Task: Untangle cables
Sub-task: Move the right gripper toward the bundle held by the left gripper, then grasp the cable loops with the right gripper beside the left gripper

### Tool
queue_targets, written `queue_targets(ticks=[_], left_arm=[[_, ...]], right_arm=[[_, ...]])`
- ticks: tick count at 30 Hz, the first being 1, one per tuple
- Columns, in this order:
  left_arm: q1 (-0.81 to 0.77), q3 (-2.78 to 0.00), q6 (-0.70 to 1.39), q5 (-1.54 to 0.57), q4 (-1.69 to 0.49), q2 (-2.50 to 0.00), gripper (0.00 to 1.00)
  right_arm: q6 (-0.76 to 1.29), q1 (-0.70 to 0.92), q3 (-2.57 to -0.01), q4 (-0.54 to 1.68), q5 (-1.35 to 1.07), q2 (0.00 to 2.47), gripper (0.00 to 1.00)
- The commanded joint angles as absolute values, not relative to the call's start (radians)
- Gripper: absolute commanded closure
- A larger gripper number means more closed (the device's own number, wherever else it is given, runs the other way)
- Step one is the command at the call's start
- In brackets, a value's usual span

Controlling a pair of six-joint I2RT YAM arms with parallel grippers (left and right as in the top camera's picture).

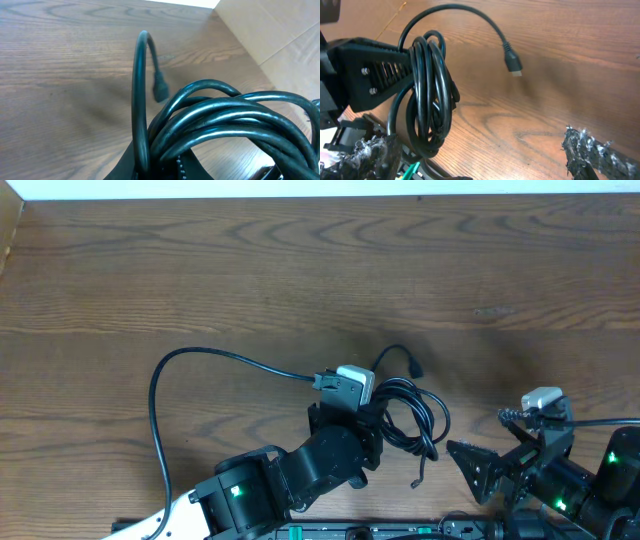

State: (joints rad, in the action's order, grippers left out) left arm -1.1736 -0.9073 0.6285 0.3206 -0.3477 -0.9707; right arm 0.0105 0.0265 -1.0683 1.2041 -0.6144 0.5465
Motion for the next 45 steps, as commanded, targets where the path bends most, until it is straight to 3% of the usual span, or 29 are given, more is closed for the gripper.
queue_targets(ticks=[1,6,16,26,32,39,45], left_arm=[[-1.175,-0.923,0.648,0.320,-0.319,-0.959,0.93],[-1.175,-0.923,0.623,0.247,-0.293,-0.959,0.93],[-1.183,-0.923,0.645,0.198,-0.297,-0.959,0.93],[-1.220,-0.923,0.473,0.096,-0.278,-0.959,0.93],[-1.224,-0.923,0.282,0.106,-0.322,-0.959,0.93],[-1.224,-0.923,0.183,0.282,-0.360,-0.959,0.93],[-1.224,-0.923,0.086,0.274,-0.316,-0.959,0.93]], right_arm=[[-0.043,0.028,-1.085,1.208,-0.623,0.551,0.01],[-0.043,0.028,-1.085,1.205,-0.553,0.551,0.01],[-0.052,0.028,-1.085,1.231,-0.630,0.550,0.01],[-0.054,0.028,-1.085,1.224,-0.538,0.550,0.01],[-0.054,0.028,-1.085,1.231,-0.603,0.550,0.01],[-0.053,0.028,-1.085,1.223,-0.659,0.550,0.01],[0.084,0.028,-1.085,1.214,-0.692,0.550,0.01]])
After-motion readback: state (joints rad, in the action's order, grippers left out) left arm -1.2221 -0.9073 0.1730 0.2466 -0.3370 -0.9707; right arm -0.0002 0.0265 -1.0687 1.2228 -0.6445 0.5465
